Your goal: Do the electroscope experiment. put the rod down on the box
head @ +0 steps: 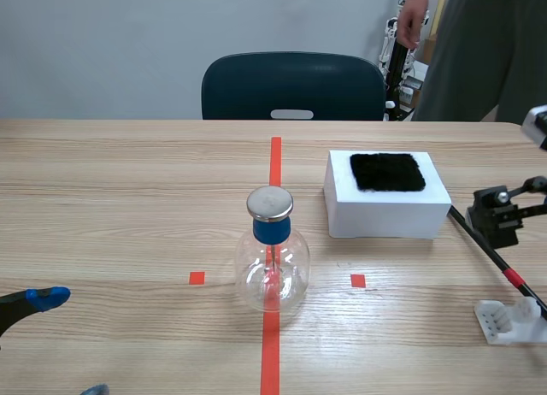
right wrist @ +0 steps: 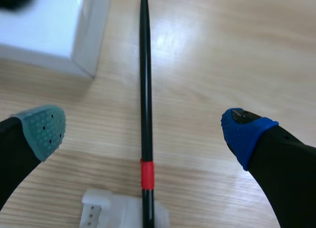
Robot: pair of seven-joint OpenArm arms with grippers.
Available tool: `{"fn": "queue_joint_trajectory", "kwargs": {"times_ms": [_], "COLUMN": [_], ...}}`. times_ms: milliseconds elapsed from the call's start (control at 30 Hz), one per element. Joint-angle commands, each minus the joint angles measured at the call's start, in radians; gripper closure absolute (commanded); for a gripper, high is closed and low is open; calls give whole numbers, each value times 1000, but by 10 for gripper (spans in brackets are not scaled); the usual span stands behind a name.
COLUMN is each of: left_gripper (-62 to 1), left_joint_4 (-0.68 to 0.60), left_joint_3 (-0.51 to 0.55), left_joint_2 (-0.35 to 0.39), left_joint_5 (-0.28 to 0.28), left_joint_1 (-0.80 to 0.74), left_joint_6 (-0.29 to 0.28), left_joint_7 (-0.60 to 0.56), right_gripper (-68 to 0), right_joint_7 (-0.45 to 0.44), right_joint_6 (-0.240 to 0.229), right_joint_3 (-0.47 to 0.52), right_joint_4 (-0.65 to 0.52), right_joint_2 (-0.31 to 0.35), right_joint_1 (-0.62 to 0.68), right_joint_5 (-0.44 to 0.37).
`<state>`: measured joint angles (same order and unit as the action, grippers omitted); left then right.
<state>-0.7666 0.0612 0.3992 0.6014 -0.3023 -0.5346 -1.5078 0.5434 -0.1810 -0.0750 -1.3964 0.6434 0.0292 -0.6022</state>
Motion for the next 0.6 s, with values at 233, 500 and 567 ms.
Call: {"fn": "queue_joint_trajectory", "kwargs": {"times_ms": [233,500,567], "left_gripper": [-623,-623,-623], "left_joint_4": [-15,-15,-15], "left_joint_3": [11,11,11], "left_joint_2": [3,3,3], "left_joint_5": [-13,-13,-13], "left_joint_1": [-5,-5,-5], "left_joint_6": [-3,-3,-3], "left_joint_7": [-46,-46,-46], "right_gripper": [-653,-653,-653], "right_joint_7": [-578,-814,-812], "right_joint_6": [-1,-3,-5], "right_joint_3": [71,69,69], "right_joint_4": [-238,-252,-252], "right_joint_2": [51,45,46], "right_joint_1": [191,263,270], "right_joint_5": [121,124,124]}}
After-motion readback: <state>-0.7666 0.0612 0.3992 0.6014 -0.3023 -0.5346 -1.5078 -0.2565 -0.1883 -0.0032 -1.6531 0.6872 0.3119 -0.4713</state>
